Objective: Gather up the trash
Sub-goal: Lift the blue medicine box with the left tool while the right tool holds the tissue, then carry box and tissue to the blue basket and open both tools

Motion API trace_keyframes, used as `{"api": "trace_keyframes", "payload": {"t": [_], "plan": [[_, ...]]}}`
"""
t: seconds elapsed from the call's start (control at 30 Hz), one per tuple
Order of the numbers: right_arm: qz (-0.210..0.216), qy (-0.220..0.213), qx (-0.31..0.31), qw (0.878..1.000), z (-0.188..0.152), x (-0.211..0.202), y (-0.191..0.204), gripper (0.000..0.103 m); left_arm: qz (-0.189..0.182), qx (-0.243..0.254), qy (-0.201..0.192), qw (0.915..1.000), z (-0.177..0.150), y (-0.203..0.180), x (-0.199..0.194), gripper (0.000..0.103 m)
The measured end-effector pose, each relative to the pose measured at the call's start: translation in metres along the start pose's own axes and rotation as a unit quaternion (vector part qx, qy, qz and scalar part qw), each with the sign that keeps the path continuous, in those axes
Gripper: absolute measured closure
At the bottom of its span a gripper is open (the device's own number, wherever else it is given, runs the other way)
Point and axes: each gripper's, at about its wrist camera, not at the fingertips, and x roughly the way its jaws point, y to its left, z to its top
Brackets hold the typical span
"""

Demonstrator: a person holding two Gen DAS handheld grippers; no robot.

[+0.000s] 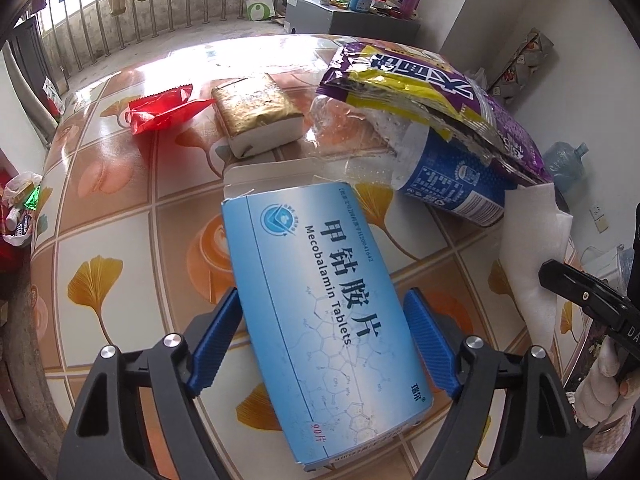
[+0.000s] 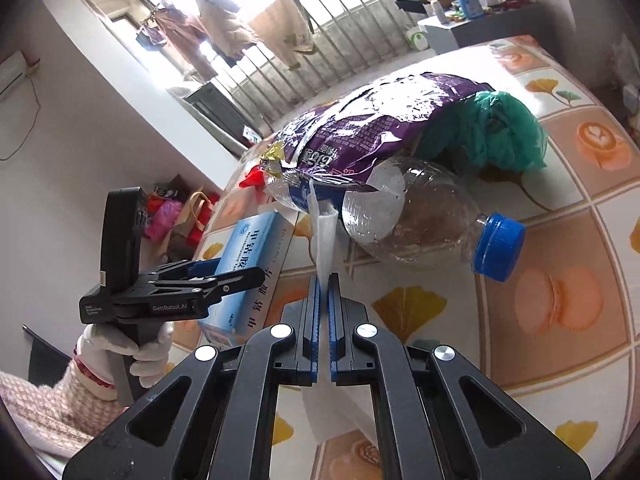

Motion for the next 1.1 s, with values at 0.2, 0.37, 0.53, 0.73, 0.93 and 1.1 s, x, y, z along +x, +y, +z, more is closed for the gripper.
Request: {"api": "trace_keyframes", "payload": {"t": [0.2, 0.37, 0.53, 0.73, 0.93, 1.1], "plan": [[0.028, -0.023, -0.005, 0.999, 0.007, -0.017, 0.002, 0.101, -0.016, -0.012, -0.024, 0.9995, -0.002, 0.005, -0.029, 0.024], [0.047, -0.049, -0.01, 0.998, 0.011, -0.033, 0.006, 0.102, -0.033, -0.014, -0.064, 0.9973, -0.003, 0.0, -0.069, 0.026], [0.061, -0.082, -0.014, 0.995, 0.013, -0.054, 0.008, 0.102, -0.055, 0.001, -0.105, 0.993, 0.005, -0.02, -0.105, 0.026], [0.064, -0.125, -0.012, 0.99, 0.011, -0.084, 0.002, 0.102, -0.099, 0.032, -0.129, 0.9862, 0.017, -0.056, -0.128, 0.026], [0.041, -0.199, 0.012, 0.979, 0.019, -0.135, -0.023, 0.102, -0.147, 0.094, -0.152, 0.9729, 0.039, -0.117, -0.138, 0.026], [-0.031, -0.274, 0.044, 0.96, 0.018, -0.191, -0.062, 0.102, -0.198, 0.144, -0.155, 0.9571, 0.075, -0.192, -0.125, 0.026]]}}
